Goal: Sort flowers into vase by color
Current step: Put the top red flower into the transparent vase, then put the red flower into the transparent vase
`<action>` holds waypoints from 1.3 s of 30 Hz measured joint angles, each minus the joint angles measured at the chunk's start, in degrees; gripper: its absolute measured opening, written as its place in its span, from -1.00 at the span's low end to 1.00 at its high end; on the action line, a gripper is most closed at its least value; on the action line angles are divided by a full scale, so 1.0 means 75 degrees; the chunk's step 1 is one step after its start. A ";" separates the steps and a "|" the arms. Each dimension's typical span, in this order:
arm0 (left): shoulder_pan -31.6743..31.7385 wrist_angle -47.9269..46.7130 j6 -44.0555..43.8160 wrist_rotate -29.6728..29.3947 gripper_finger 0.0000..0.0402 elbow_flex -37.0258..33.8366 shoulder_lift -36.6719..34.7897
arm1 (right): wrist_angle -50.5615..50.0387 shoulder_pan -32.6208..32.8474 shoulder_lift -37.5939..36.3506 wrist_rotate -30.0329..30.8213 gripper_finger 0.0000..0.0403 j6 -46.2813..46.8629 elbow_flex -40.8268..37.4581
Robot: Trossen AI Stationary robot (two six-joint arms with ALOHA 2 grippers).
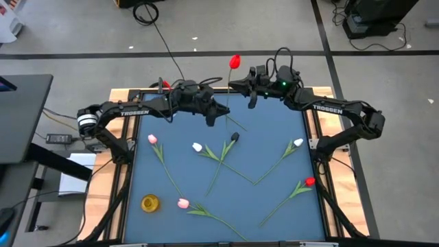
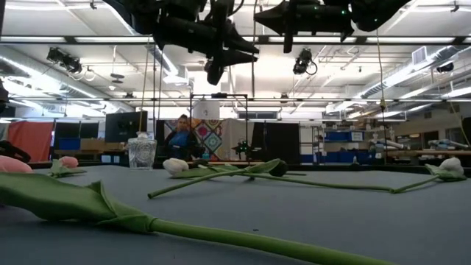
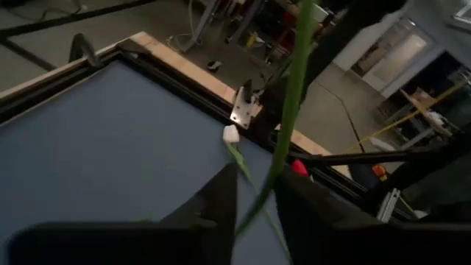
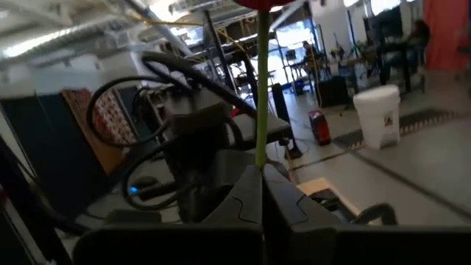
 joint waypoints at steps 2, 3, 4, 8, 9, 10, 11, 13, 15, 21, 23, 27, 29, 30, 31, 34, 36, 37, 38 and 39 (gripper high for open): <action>0.0000 -0.0019 -0.0113 -0.0001 -0.83 0.0000 0.0000 | 0.0057 0.0003 0.0000 -0.0086 -0.99 -0.0256 0.0000; 0.0018 -0.0016 -0.0220 0.0009 -0.90 0.0001 0.0000 | 0.0094 0.0005 0.0001 -0.0155 -0.99 -0.0308 0.0000; 0.0022 -0.0015 -0.0362 0.0038 -0.94 0.0003 0.0000 | 0.0140 0.0005 0.0005 -0.0250 -0.99 -0.0335 0.0000; 0.0164 -0.0260 -0.0826 0.0031 -0.94 0.0017 -0.0012 | 0.0267 0.0055 0.0000 -0.0424 -0.99 -0.0341 -0.0003; 0.0195 -0.0366 -0.0903 0.0012 -0.95 0.0017 -0.0015 | 0.0228 0.0072 -0.0010 -0.0407 -0.99 -0.0334 -0.0004; 0.0228 -0.0437 -0.0955 -0.0003 -0.96 0.0017 -0.0017 | 0.0198 0.0106 -0.0019 -0.0336 -0.99 -0.0257 -0.0006; 0.0250 -0.0490 -0.0963 -0.0003 -0.97 0.0020 -0.0020 | 0.0197 0.0128 -0.0020 -0.0255 -0.99 -0.0039 -0.0006; 0.0272 -0.0771 -0.0892 -0.0048 -0.98 0.0007 -0.0023 | 0.0373 0.0116 -0.0036 -0.0167 -0.99 0.0740 -0.0004; 0.0282 -0.0949 -0.0821 -0.0111 -0.98 -0.0007 0.0037 | 0.0402 0.0040 -0.0093 -0.0295 -0.98 0.1257 0.0013; 0.0196 -0.1056 -0.0511 -0.0113 -0.86 -0.0003 0.0000 | 0.0124 -0.0041 -0.0061 -0.0200 -0.98 0.1140 0.0000; 0.0155 -0.1042 -0.0460 -0.0149 -0.76 -0.0003 0.0000 | -0.0056 -0.0069 -0.0073 -0.0099 -0.96 0.1143 0.0006; 0.0132 -0.1029 -0.0287 -0.0169 -0.72 -0.0003 -0.0015 | -0.0965 -0.0162 -0.0229 0.0287 -0.81 0.1071 0.0003; 0.0108 -0.1020 -0.0266 -0.0276 -0.78 -0.0003 -0.0015 | -0.1530 -0.0234 -0.0445 0.0315 -0.70 0.0973 0.0003; 0.0108 -0.1005 -0.0266 -0.0283 -0.82 -0.0003 -0.0015 | -0.1812 -0.0251 -0.0550 0.0288 -0.64 0.0946 0.0003; 0.0108 -0.1003 -0.0266 -0.0289 -0.88 -0.0003 -0.0015 | -0.2115 -0.0262 -0.0667 0.0250 -0.58 0.0947 0.0003; 0.0108 -0.1021 -0.0298 -0.0289 -0.97 -0.0003 -0.0015 | -0.3069 -0.0305 -0.1179 0.0332 -0.45 0.1075 0.0000; 0.0117 -0.1043 -0.0332 -0.0289 -0.95 -0.0003 -0.0015 | -0.4167 -0.0374 -0.1554 0.0972 -0.40 0.1558 0.0019; 0.0117 -0.1072 -0.0371 -0.0289 -0.93 -0.0003 -0.0015 | -0.4922 -0.0400 -0.1669 0.1396 -0.40 0.1695 0.0023; 0.0118 -0.1131 -0.0436 -0.0301 -0.90 -0.0003 -0.0015 | -0.5651 -0.0409 -0.1704 0.1852 -0.40 0.1720 0.0020; 0.0132 -0.1213 -0.0511 -0.0360 -0.87 -0.0003 -0.0015 | -0.6326 -0.0408 -0.1668 0.2321 -0.40 0.1730 0.0006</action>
